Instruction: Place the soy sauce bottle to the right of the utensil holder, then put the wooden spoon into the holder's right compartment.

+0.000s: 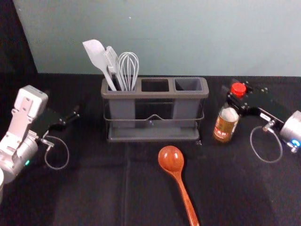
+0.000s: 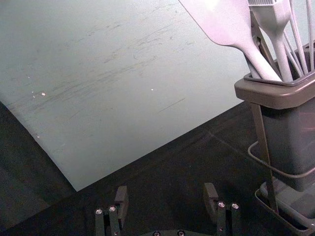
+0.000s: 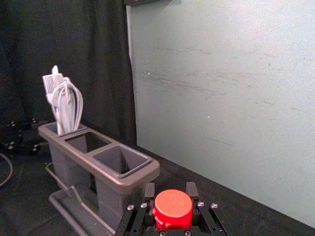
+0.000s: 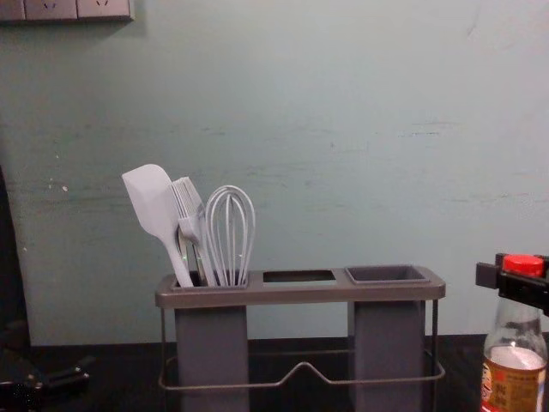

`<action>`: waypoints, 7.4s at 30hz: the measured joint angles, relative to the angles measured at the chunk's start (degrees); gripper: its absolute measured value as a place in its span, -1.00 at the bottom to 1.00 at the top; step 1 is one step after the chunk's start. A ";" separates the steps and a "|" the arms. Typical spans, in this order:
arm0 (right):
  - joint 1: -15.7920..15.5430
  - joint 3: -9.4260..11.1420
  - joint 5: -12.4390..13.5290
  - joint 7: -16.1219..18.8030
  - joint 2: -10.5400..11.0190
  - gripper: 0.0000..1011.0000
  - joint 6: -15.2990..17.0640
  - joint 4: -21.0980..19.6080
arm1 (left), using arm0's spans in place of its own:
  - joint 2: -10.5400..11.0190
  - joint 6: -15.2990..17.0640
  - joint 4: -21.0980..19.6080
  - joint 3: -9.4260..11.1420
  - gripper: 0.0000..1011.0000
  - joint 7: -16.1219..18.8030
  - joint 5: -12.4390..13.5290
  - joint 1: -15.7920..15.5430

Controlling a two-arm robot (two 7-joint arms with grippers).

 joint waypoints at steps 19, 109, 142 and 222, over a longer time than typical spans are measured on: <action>4.57 -1.82 -1.24 -0.50 -3.89 -0.23 -1.52 5.89 | 0.00 0.00 0.00 0.00 0.99 0.00 0.00 0.00; -15.92 -7.53 -9.87 -16.11 -4.37 0.98 21.89 -21.23 | -0.02 -0.14 -0.05 0.00 0.99 -0.01 0.01 0.00; -14.23 -7.83 -7.97 -13.76 -4.18 0.98 23.40 -18.65 | 0.00 0.00 0.00 0.00 0.99 0.00 0.00 0.00; -9.75 -9.13 -22.50 -25.83 -17.33 0.66 52.86 -22.44 | 0.00 0.00 0.00 0.00 0.99 0.00 0.00 0.00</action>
